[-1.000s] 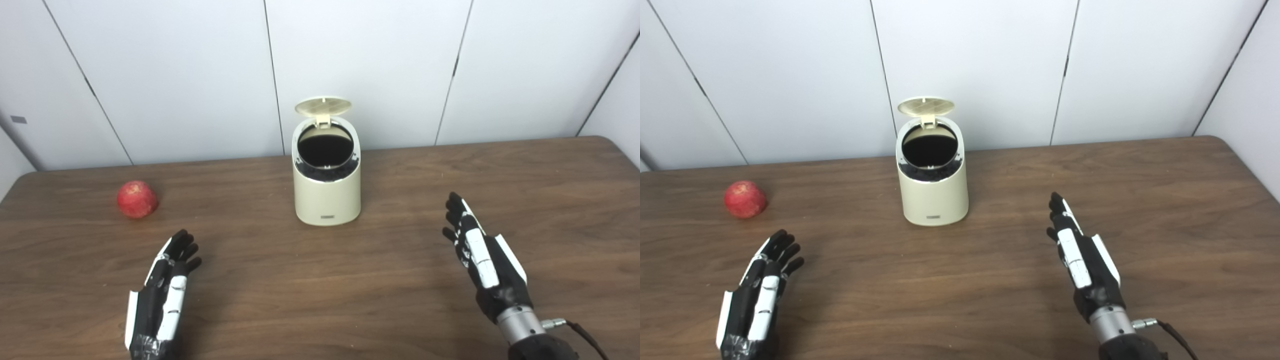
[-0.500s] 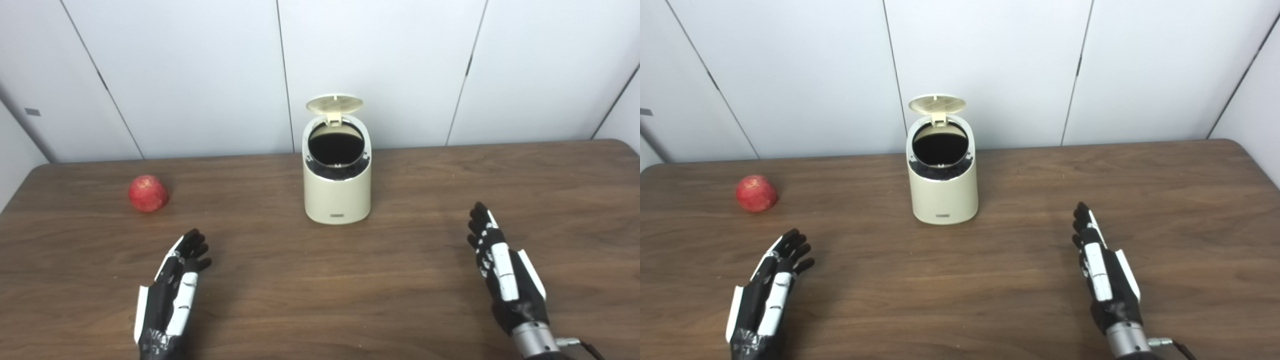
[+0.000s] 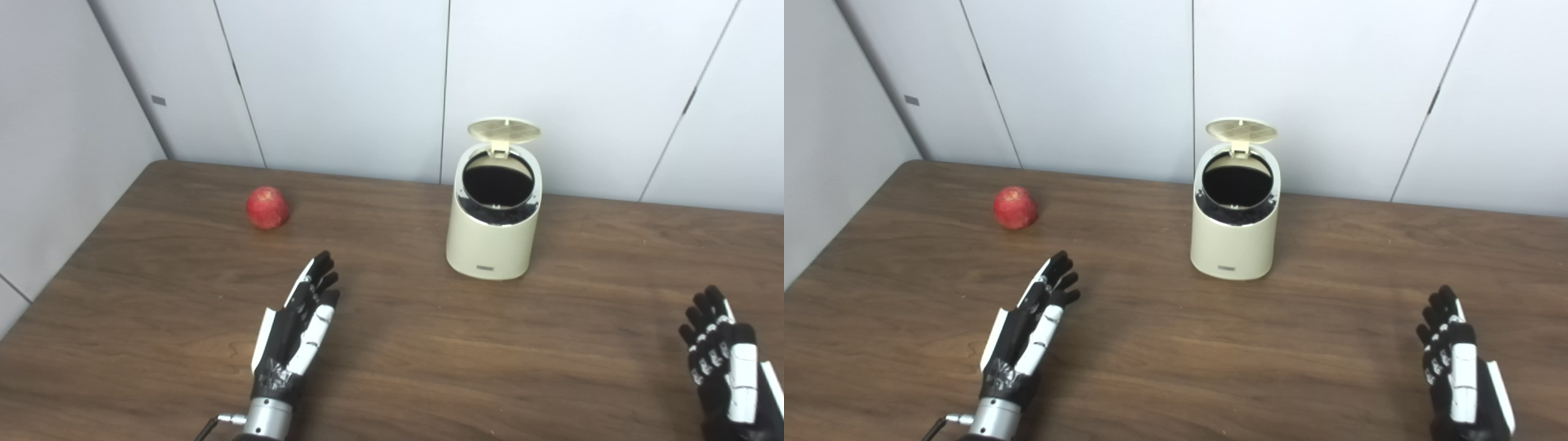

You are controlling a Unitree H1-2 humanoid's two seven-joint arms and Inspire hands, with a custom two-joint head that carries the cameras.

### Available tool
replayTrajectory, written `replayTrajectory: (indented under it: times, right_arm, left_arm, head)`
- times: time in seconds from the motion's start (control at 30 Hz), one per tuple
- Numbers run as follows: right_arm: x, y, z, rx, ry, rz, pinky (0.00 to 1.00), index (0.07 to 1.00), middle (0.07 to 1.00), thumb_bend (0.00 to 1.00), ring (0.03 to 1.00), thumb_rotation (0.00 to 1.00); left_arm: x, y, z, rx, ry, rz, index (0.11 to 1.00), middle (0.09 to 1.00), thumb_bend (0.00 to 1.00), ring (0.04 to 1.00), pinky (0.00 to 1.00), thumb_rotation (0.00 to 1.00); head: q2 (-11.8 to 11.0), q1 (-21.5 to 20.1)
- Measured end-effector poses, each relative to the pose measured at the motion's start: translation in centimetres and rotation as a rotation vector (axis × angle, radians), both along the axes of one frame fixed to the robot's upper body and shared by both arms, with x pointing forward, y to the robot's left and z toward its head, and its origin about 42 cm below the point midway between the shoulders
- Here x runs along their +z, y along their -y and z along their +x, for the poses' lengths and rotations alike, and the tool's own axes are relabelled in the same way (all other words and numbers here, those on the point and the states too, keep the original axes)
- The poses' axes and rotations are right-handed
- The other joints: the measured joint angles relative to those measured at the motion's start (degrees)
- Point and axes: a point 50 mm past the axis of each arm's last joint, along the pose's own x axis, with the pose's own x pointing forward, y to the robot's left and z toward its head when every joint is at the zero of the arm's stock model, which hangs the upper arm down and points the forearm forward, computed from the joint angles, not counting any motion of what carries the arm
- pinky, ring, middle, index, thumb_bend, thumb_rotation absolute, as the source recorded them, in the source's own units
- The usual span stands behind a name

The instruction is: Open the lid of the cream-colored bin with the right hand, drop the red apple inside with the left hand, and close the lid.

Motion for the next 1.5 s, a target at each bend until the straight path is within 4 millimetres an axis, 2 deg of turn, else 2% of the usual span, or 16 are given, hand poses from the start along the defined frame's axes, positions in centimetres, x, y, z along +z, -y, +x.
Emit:
replayTrajectory:
  times: [0.07, 0.13, 0.2, 0.27, 0.37, 0.47, 0.6, 0.7, 0.83, 0.87, 0.93, 1.0, 1.17, 1.27, 1.37, 1.5]
  right_arm:
    - [0.4, -0.2, 0.0, 0.004, -0.003, 0.001, 1.0, 1.0, 1.0, 0.5, 1.0, 1.0]
    - [0.7, -0.4, -0.1, 0.004, -0.013, 0.002, 1.0, 1.0, 1.0, 0.5, 1.0, 1.0]
    - [1.1, -0.5, -0.2, 0.008, -0.02, 0.003, 1.0, 1.0, 1.0, 0.52, 1.0, 1.0]
    - [1.4, -0.7, -0.2, 0.013, -0.019, 0.003, 1.0, 1.0, 1.0, 0.53, 1.0, 1.0]
    - [1.7, -0.9, -0.3, 0.018, -0.025, 0.003, 1.0, 1.0, 1.0, 0.54, 1.0, 1.0]
    - [1.9, -1.0, -0.3, 0.02, -0.023, 0.002, 1.0, 1.0, 1.0, 0.52, 1.0, 1.0]
    - [1.8, -1.2, -0.3, 0.023, -0.043, 0.003, 1.0, 1.0, 1.0, 0.47, 1.0, 1.0]
    - [1.8, -1.4, -0.3, 0.028, -0.046, -0.004, 1.0, 1.0, 1.0, 0.47, 1.0, 1.0]
    - [1.8, -1.5, -0.3, 0.025, -0.048, -0.02, 1.0, 1.0, 1.0, 0.49, 1.0, 1.0]
    - [1.8, -1.5, -0.3, 0.024, -0.048, -0.022, 1.0, 1.0, 1.0, 0.49, 1.0, 1.0]
    - [1.8, -1.5, -0.4, 0.022, -0.05, -0.021, 1.0, 1.0, 1.0, 0.49, 1.0, 1.0]
    - [1.9, -1.7, -0.4, 0.018, -0.051, -0.02, 1.0, 1.0, 1.0, 0.48, 1.0, 1.0]
    - [2.4, -2.0, -0.5, 0.021, -0.039, -0.022, 1.0, 1.0, 1.0, 0.46, 1.0, 1.0]
    - [2.4, -1.9, -0.6, 0.019, -0.04, -0.026, 1.0, 1.0, 1.0, 0.42, 1.0, 1.0]
    - [2.4, -2.0, -0.6, 0.021, -0.042, -0.027, 1.0, 1.0, 1.0, 0.4, 1.0, 1.0]
    - [2.2, -2.0, -0.7, 0.014, -0.052, -0.028, 1.0, 1.0, 1.0, 0.41, 1.0, 1.0]
  left_arm:
    - [1.1, -0.1, -0.1, 0.005, 0.012, 0.011, 0.985, 0.957, 0.53, 0.925, 0.88, 0.6]
    - [2.3, -0.6, -0.3, 0.024, 0.029, 0.02, 0.971, 0.936, 0.56, 0.903, 0.83, 0.51]
    - [3.0, -1.6, -0.5, 0.064, 0.026, 0.034, 0.954, 0.911, 0.58, 0.874, 0.78, 0.43]
    - [3.5, -2.7, -0.7, 0.116, 0.02, 0.081, 0.944, 0.895, 0.6, 0.857, 0.77, 0.4]
    - [4.1, -4.5, -0.4, 0.183, 0.011, 0.188, 0.93, 0.865, 0.66, 0.841, 0.87, 0.32]
    - [5.2, -6.6, 0.4, 0.227, 0.014, 0.3, 0.923, 0.86, 0.74, 0.82, 0.78, 0.3]
    - [6.5, -8.7, 2.6, 0.297, 0.009, 0.424, 0.902, 0.859, 0.83, 0.787, 0.72, 0.28]
    - [6.5, -10.0, 4.4, 0.322, -0.024, 0.503, 0.886, 0.859, 0.86, 0.746, 0.63, 0.2]
    - [6.1, -12.3, 6.8, 0.34, -0.079, 0.584, 0.905, 0.882, 0.86, 0.73, 0.56, 0.21]
    - [6.2, -12.9, 7.4, 0.344, -0.093, 0.597, 0.903, 0.878, 0.86, 0.737, 0.58, 0.21]
    - [6.4, -13.8, 8.6, 0.356, -0.124, 0.629, 0.896, 0.875, 0.86, 0.811, 0.71, 0.25]
    - [6.5, -14.4, 10.0, 0.359, -0.159, 0.67, 0.892, 0.885, 0.86, 0.858, 0.78, 0.27]
    - [6.6, -15.3, 13.9, 0.322, -0.248, 0.742, 0.894, 0.886, 0.88, 0.858, 0.75, 0.25]
    - [6.5, -15.1, 15.9, 0.305, -0.274, 0.752, 0.902, 0.893, 0.9, 0.879, 0.74, 0.26]
    - [6.2, -14.9, 17.4, 0.286, -0.332, 0.778, 0.925, 0.939, 0.9, 0.932, 0.81, 0.27]
    - [6.2, -14.6, 19.2, 0.26, -0.385, 0.813, 0.917, 0.948, 0.92, 0.908, 0.76, 0.27]
  head:
    - [-0.1, 0.2]
    - [-0.5, 1.3]
    - [-0.5, 1.4]
    - [-0.7, 1.4]
    - [-0.9, 1.3]
    - [-1.4, 1.6]
    - [-1.6, 1.7]
    - [-1.9, 1.8]
    - [-2.3, 1.2]
    - [-2.3, 0.9]
    - [-2.4, 0.6]
    - [-2.5, 0.5]
    - [-2.6, 0.2]
    - [-2.5, 0.3]
    - [-2.5, 0.2]
    - [-2.6, -0.1]
